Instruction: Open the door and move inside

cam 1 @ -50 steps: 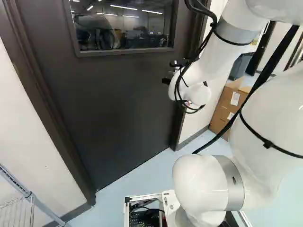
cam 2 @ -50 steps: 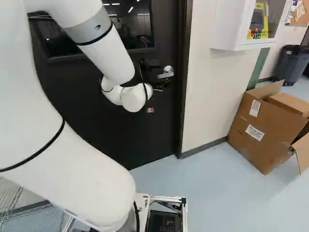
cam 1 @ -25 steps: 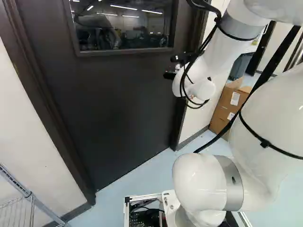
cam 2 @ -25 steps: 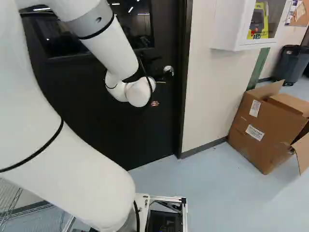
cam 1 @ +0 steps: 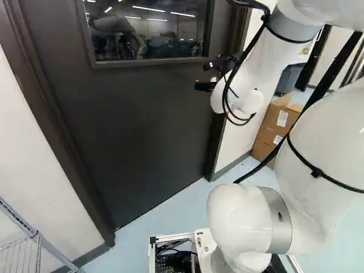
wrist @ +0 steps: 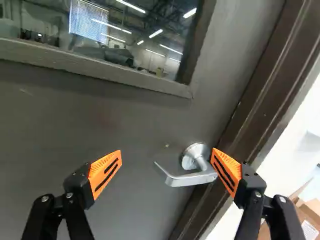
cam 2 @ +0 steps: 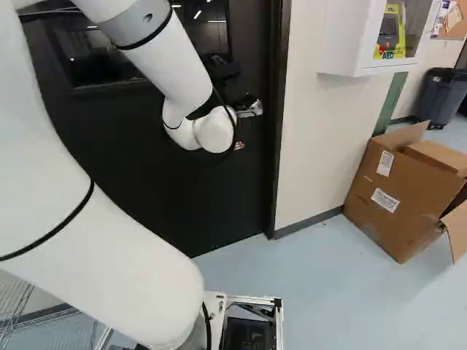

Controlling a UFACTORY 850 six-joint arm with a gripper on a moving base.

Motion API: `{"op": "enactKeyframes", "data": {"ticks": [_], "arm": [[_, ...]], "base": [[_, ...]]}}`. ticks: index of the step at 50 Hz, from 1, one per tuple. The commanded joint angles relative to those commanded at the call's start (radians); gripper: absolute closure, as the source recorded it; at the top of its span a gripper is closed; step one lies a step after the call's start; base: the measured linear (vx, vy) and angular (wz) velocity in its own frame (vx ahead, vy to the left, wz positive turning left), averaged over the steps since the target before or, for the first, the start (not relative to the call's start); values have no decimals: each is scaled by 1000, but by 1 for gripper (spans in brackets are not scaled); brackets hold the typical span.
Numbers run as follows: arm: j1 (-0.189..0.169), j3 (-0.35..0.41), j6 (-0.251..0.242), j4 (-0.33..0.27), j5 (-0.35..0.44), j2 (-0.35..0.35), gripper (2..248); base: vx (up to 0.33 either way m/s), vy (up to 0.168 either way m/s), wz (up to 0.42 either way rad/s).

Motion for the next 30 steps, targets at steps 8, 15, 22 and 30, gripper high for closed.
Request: {"op": "enactKeyframes", "data": {"ticks": [8,15,22,30], "arm": [[1,-10,0,-34,1,-1,3],[1,-16,0,-49,2,-5,3],[3,-23,0,-72,2,-13,3],[5,-38,0,-93,2,-28,3]], "base": [[0,0,0],[0,0,0],[0,0,0],[0,0,0]]}}
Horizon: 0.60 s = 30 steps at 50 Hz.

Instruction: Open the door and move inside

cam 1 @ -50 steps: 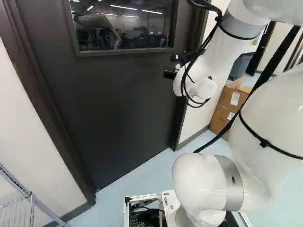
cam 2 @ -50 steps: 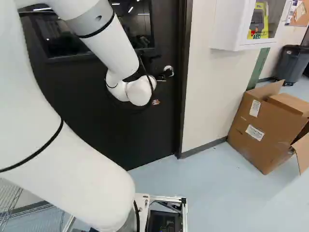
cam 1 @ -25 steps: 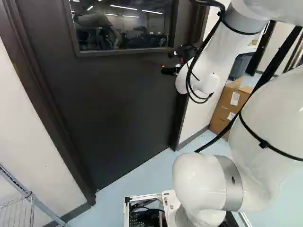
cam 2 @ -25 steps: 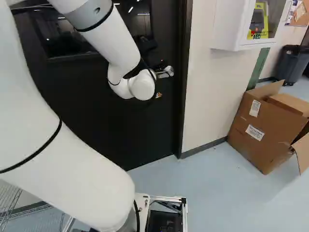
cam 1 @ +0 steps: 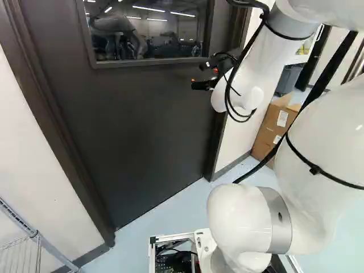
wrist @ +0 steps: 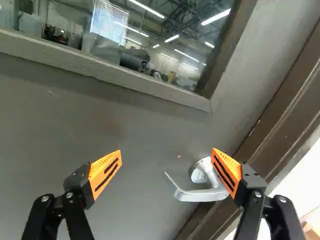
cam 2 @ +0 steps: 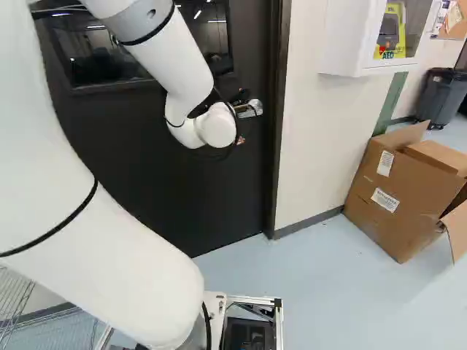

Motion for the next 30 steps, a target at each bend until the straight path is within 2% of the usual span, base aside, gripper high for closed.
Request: {"op": "enactKeyframes", "data": {"ticks": [14,30], "arm": [[4,-26,0,-11,0,-34,3],[2,-20,0,-11,0,-64,3]], "base": [[0,0,0],[0,0,0]]}}
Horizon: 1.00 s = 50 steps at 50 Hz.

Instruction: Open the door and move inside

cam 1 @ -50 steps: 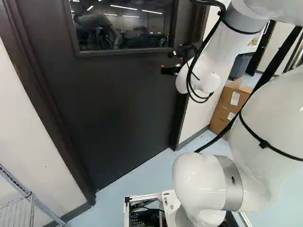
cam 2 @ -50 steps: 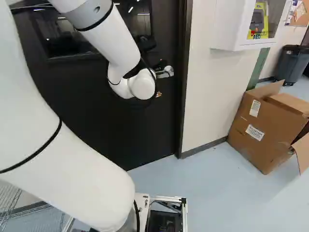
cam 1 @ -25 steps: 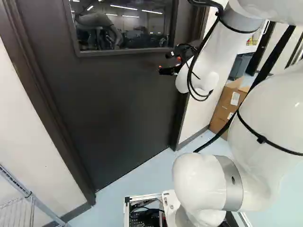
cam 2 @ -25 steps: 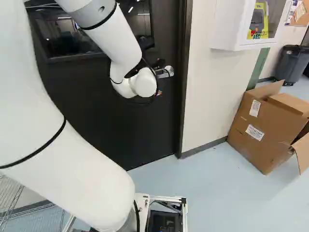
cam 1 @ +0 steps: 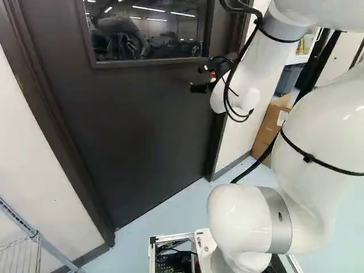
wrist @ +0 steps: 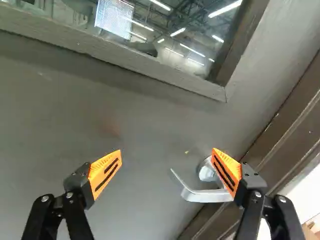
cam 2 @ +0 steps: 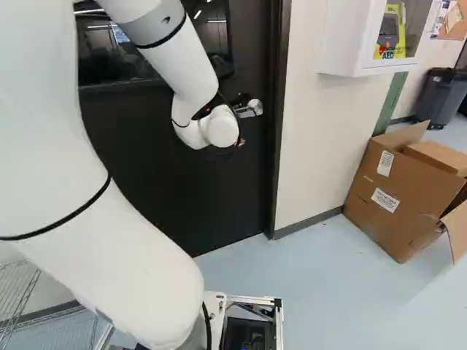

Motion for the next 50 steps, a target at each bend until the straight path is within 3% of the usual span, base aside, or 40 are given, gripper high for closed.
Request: {"op": "enactKeyframes", "data": {"ticks": [50], "arm": [[1,23,0,0,0,-97,3]], "base": [[0,0,0]]}}
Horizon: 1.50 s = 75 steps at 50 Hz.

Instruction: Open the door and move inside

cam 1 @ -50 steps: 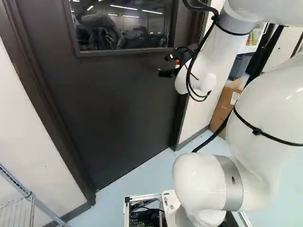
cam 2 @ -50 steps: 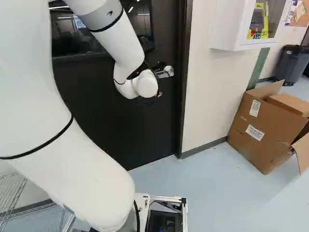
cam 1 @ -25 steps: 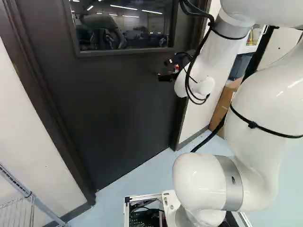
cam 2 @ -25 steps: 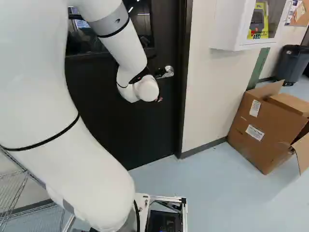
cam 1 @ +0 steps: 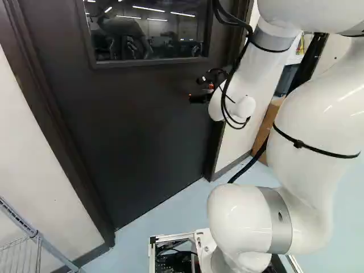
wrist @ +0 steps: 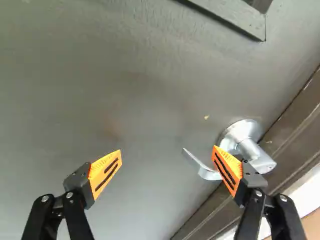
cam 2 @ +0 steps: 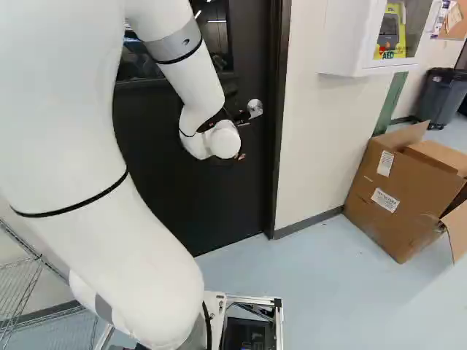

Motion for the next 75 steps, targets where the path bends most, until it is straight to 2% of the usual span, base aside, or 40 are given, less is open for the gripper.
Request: {"op": "enactKeyframes", "data": {"ticks": [41,58,75], "arm": [[-11,77,0,0,0,-27,3],[-12,82,0,0,0,-41,3],[-13,89,0,0,0,-2,3]], "base": [[0,0,0],[0,0,0],[0,0,0]]}}
